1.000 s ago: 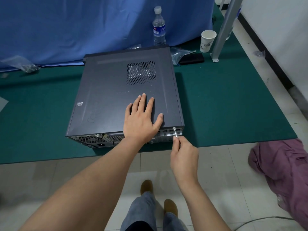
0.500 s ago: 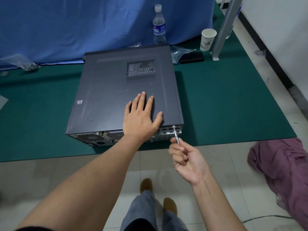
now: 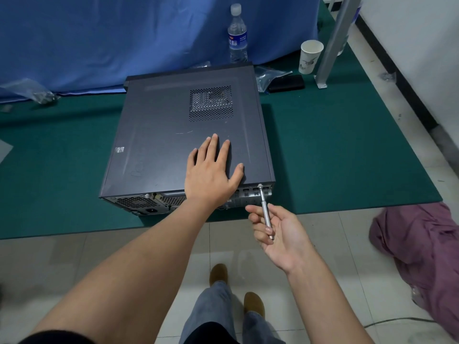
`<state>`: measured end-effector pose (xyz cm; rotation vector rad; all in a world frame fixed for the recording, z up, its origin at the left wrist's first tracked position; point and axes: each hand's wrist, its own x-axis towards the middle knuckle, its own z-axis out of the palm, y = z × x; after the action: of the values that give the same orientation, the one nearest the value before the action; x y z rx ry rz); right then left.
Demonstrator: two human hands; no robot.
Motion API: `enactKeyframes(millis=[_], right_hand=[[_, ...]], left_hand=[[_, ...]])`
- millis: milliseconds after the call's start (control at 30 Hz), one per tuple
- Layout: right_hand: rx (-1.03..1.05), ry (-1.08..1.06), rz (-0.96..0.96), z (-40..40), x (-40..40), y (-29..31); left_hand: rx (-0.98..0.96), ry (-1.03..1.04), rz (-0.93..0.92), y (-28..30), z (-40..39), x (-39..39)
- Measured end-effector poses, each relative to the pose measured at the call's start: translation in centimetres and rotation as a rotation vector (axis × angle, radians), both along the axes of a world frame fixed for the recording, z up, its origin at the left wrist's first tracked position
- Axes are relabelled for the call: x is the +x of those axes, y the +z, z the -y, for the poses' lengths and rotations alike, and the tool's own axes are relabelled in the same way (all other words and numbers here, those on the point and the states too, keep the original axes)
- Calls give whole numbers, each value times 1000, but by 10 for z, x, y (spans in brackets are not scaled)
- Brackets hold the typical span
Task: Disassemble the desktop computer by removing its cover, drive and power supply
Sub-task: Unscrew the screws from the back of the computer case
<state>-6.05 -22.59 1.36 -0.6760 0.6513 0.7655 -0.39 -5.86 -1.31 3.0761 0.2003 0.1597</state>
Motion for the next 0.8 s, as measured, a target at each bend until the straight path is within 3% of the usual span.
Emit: enactKeyframes(millis=[133, 333, 567, 800], right_hand=[[159, -79, -67, 5, -1, -4], [-171, -52, 116, -11, -4, -3], [-44, -15, -8, 2, 0, -3], [-245, 34, 122, 2, 1, -2]], left_hand=[[-6, -3, 4, 0, 0, 0], [-8, -6, 13, 0, 0, 0], [-11, -4, 8, -1, 0, 0], [-8, -6, 7, 0, 0, 0]])
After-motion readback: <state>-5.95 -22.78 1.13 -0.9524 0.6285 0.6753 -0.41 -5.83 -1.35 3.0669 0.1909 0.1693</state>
